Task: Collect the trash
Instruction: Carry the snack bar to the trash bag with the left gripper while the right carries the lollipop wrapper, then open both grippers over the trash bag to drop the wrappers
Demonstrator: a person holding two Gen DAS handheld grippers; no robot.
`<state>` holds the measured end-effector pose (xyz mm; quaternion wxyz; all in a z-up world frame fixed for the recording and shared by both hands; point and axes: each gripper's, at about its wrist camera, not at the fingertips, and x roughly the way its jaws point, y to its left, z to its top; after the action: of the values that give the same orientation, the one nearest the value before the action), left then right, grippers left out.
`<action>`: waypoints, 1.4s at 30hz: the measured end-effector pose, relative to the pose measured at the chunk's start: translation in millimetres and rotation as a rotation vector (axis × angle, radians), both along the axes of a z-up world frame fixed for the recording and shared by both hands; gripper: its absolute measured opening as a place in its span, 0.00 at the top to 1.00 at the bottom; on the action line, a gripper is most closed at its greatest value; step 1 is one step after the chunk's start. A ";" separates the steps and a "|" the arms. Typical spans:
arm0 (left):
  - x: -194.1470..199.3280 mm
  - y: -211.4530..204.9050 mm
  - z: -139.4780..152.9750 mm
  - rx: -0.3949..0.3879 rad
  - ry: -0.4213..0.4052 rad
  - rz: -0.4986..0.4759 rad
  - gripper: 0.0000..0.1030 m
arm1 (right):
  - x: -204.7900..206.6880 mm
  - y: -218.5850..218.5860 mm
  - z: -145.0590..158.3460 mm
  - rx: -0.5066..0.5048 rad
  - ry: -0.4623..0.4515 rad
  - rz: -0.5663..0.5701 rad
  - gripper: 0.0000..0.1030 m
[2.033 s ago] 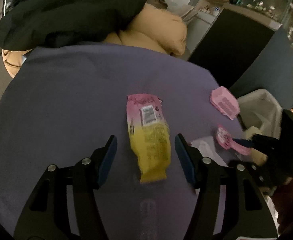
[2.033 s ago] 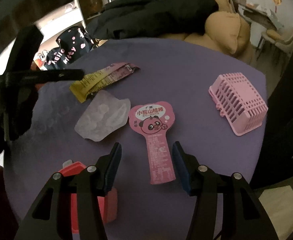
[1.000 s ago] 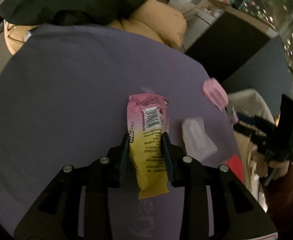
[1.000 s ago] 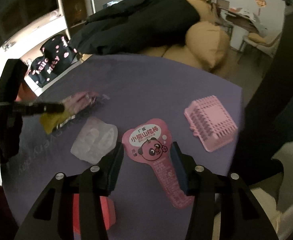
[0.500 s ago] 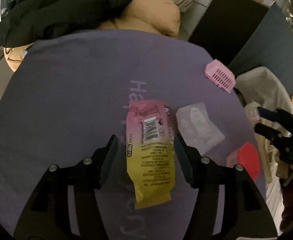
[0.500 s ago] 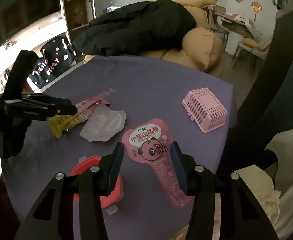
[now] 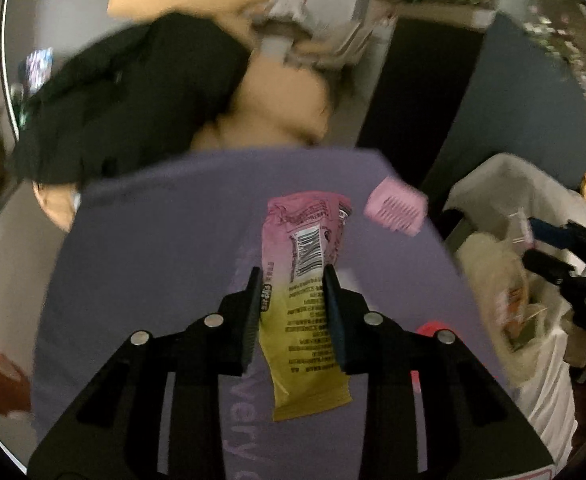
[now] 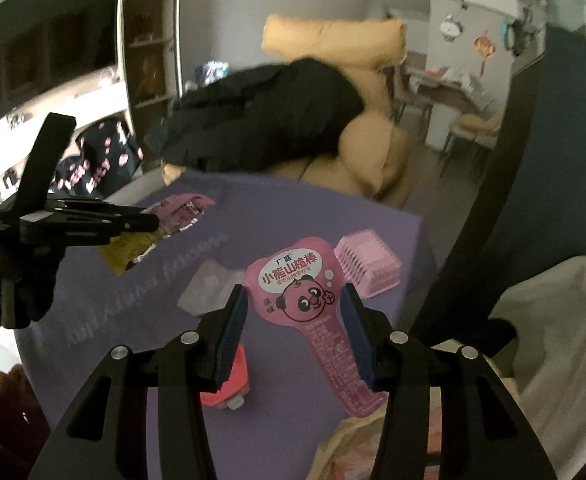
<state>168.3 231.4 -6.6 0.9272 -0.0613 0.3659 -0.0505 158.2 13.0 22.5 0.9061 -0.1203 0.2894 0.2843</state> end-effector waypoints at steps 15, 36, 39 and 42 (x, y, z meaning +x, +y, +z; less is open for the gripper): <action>-49.8 -114.8 98.1 0.010 -0.227 -0.208 0.71 | -65.2 -88.9 77.4 0.078 -0.214 -0.156 0.56; 10.2 -286.6 -34.8 -0.107 0.227 -0.572 0.71 | -87.1 -224.3 46.6 0.126 -0.202 -0.454 0.56; 26.5 -298.1 -56.2 -0.039 0.250 -0.550 0.71 | -82.0 -233.5 34.4 0.137 -0.169 -0.480 0.56; 39.8 -304.3 -75.3 0.037 0.248 -0.517 0.69 | -73.2 -237.6 23.0 0.143 -0.134 -0.492 0.56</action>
<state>208.1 -72.9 -81.9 0.8328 0.0453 0.4810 -0.2704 85.0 -224.6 45.5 0.9713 -0.0005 0.2283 0.0664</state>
